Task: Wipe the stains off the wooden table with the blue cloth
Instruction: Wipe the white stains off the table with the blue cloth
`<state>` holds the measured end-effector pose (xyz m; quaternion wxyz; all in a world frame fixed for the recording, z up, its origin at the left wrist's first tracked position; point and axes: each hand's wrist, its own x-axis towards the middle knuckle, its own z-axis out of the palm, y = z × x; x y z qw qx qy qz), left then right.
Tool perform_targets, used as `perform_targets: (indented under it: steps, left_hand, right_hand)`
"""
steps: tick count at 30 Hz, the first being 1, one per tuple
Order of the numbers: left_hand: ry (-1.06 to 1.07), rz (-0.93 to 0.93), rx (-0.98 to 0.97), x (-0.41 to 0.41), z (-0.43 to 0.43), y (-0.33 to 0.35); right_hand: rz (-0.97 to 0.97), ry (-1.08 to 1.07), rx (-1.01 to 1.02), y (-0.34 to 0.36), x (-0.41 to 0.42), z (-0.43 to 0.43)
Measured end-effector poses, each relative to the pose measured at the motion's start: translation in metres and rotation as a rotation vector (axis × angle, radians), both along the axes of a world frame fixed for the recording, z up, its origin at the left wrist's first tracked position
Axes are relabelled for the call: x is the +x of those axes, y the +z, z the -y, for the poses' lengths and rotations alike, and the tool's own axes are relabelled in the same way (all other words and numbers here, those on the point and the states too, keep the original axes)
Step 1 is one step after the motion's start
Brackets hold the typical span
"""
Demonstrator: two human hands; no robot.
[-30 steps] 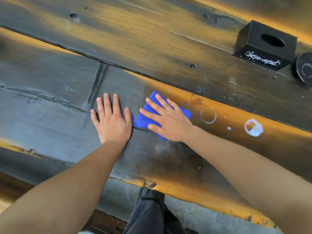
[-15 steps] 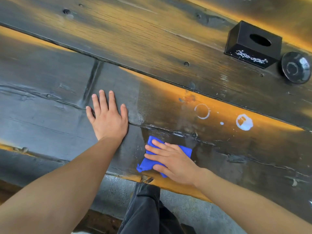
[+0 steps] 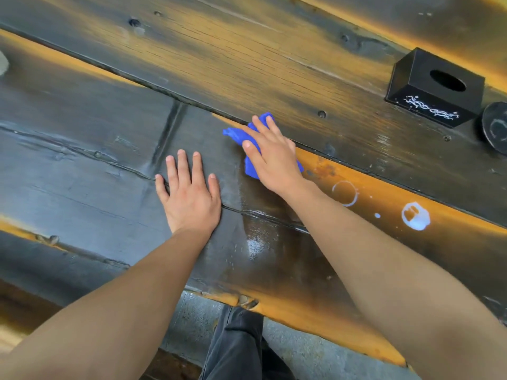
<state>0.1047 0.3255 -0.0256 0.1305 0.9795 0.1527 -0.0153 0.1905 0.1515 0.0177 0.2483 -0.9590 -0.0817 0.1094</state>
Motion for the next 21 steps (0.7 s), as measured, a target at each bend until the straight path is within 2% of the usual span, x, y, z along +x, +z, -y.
perform_targets:
  steps: [3,5,16,21]
  left_hand:
    - [0.005,0.019,0.005,0.000,0.000,-0.002]
    - [0.006,0.024,0.001,0.000,0.000,-0.002]
    - [-0.009,0.012,-0.031,-0.002,-0.001,0.002]
    - [-0.014,-0.008,-0.038,-0.001,-0.003,0.004]
  right_hand:
    - [-0.022,0.165,-0.250,-0.020,0.007,-0.016]
    - [0.000,0.216,-0.332,-0.026,0.000,-0.016]
    - [0.019,0.460,-0.392,-0.020,-0.124,0.039]
    - [0.008,0.543,-0.342,-0.022,-0.196,0.054]
